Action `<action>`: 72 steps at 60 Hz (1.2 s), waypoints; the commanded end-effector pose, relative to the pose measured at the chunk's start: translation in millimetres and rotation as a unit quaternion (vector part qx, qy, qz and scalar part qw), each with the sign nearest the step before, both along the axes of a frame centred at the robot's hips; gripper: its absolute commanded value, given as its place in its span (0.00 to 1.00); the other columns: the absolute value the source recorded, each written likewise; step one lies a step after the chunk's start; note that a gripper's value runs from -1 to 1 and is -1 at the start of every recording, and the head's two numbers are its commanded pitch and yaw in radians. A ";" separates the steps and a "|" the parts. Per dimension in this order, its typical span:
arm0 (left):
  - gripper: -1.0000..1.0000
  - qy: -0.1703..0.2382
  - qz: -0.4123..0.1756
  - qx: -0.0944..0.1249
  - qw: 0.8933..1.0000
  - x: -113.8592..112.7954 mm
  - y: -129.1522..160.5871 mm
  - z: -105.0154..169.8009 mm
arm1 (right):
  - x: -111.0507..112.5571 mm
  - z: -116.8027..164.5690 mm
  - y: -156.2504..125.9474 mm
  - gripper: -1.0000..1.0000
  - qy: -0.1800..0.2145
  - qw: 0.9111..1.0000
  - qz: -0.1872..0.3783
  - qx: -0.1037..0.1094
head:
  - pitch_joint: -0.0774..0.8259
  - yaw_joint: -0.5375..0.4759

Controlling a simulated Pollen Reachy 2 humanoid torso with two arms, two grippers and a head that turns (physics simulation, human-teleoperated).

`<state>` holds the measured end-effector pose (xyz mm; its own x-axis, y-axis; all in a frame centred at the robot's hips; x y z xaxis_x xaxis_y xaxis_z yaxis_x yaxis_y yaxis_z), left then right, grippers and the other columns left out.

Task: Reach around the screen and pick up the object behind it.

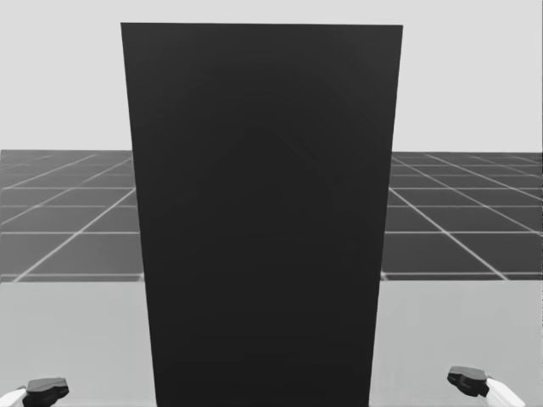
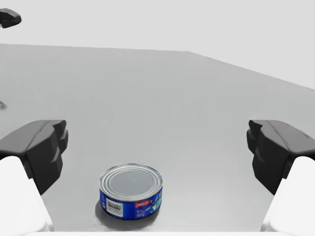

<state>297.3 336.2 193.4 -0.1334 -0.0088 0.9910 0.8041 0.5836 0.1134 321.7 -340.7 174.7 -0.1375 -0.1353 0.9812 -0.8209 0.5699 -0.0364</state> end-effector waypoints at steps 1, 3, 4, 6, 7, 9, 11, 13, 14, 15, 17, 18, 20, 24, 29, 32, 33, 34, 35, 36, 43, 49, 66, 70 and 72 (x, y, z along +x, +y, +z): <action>0.00 0.006 -0.031 0.030 0.999 -8.9 -0.2 -6.8 | -8.2 -12.9 -5.0 0.00 0.009 0.999 0.029 -0.012 | 0.21 0.51; 0.00 0.008 -0.031 0.031 0.999 -9.0 -0.9 -8.1 | -6.6 -18.2 -3.2 0.00 0.011 0.999 0.031 -0.017 | 0.22 0.50; 0.00 0.009 -0.032 0.032 0.999 -9.0 -1.1 -8.5 | -6.1 -19.6 -2.5 0.00 0.013 0.999 0.032 -0.018 | 0.22 0.50; 0.00 0.008 -0.032 0.036 0.999 -8.9 -2.2 -9.7 | -3.4 -25.2 1.3 0.00 0.011 0.999 0.035 -0.022 | 0.22 0.50; 0.00 0.008 -0.032 0.036 0.999 -8.8 -2.5 -10.0 | -2.6 -26.6 2.2 0.00 0.012 0.999 0.035 -0.024 | 0.22 0.50; 0.00 0.009 -0.035 0.037 0.999 -8.6 -4.2 -10.7 | 1.1 -30.6 6.0 0.00 0.014 0.999 0.040 -0.028 | 0.23 0.50; 0.00 0.009 -0.036 0.038 0.999 -8.4 -5.2 -11.0 | 3.1 -32.2 8.0 0.00 0.016 0.999 0.043 -0.028 | 0.23 0.50; 0.00 0.008 -0.039 0.040 0.998 -8.4 -6.9 -11.4 | 6.7 -34.7 11.4 0.00 0.015 0.998 0.046 -0.027 | 0.23 0.50; 0.00 0.008 -0.041 0.041 0.998 -8.5 -8.1 -11.7 | 9.3 -36.4 13.6 0.00 0.015 0.998 0.049 -0.030 | 0.23 0.50; 0.00 0.008 -0.041 0.041 0.998 -8.5 -8.1 -11.7 | 9.3 -36.4 13.6 0.00 0.015 0.998 0.049 -0.030 | 0.23 0.50; 0.00 0.005 -0.042 0.045 0.998 -8.6 -10.4 -12.4 | 14.6 -39.4 18.1 0.00 0.017 0.998 0.051 -0.035 | 0.23 0.50; 0.00 0.004 -0.043 0.046 0.998 -8.7 -11.3 -12.6 | 17.2 -40.5 20.8 0.00 0.015 0.998 0.052 -0.036 | 0.23 0.50; 0.00 0.003 -0.045 0.048 0.998 -8.9 -12.7 -13.0 | 21.6 -42.2 25.0 0.00 0.013 0.998 0.054 -0.036 | 0.24 0.50; 0.00 0.000 -0.047 0.053 0.998 -9.2 -15.2 -13.8 | 29.9 -45.4 34.0 0.00 0.008 0.997 0.060 -0.038 | 0.24 0.50; 0.00 -0.003 -0.048 0.055 0.997 -9.8 -17.5 -14.7 | 39.2 -49.5 45.0 0.00 0.007 0.997 0.070 -0.036 | 0.25 0.50; 0.00 -0.005 -0.050 0.058 0.997 -10.3 -18.7 -15.1 | 45.8 -53.7 52.9 0.00 0.007 0.997 0.075 -0.030 | 0.25 0.50; 0.00 -0.006 -0.049 0.058 0.997 -10.5 -18.9 -15.1 | 47.1 -54.6 54.5 0.00 0.010 0.997 0.076 -0.029 | 0.25 0.50; 0.00 -0.006 -0.050 0.060 0.997 -10.8 -19.2 -15.3 | 50.5 -58.2 59.3 0.00 0.011 0.996 0.079 -0.027 | 0.25 0.50; 0.00 -0.007 -0.050 0.060 0.997 -11.0 -19.3 -15.3 | 51.8 -59.6 60.9 0.00 0.009 0.997 0.078 -0.027 | 0.25 0.50; 0.00 -0.007 -0.050 0.061 0.997 -11.2 -19.4 -15.3 | 52.9 -60.9 62.4 0.00 0.008 0.997 0.079 -0.026 | 0.25 0.50; 0.00 -0.012 -0.049 0.063 0.997 -12.4 -19.6 -15.3 | 60.9 -76.0 78.9 0.00 0.019 0.995 0.092 -0.022 | 0.27 0.50; 0.00 -0.017 -0.050 0.069 0.996 -14.4 -21.8 -15.6 | 64.8 -86.7 93.4 0.00 0.027 0.994 0.105 -0.022 | 0.27 0.50; 0.00 -0.029 -0.054 0.079 0.995 -20.5 -25.8 -16.0 | 67.5 -98.8 110.7 0.00 0.032 0.991 0.129 -0.024 | 0.28 0.50; 0.00 -0.030 -0.053 0.080 0.995 -21.1 -25.5 -16.2 | 67.7 -99.2 110.7 0.00 0.025 0.991 0.126 -0.029 | 0.28 0.50; 0.00 -0.030 -0.052 0.081 0.995 -21.5 -25.4 -16.3 | 66.4 -100.3 110.0 0.00 0.031 0.991 0.129 -0.026 | 0.28 0.50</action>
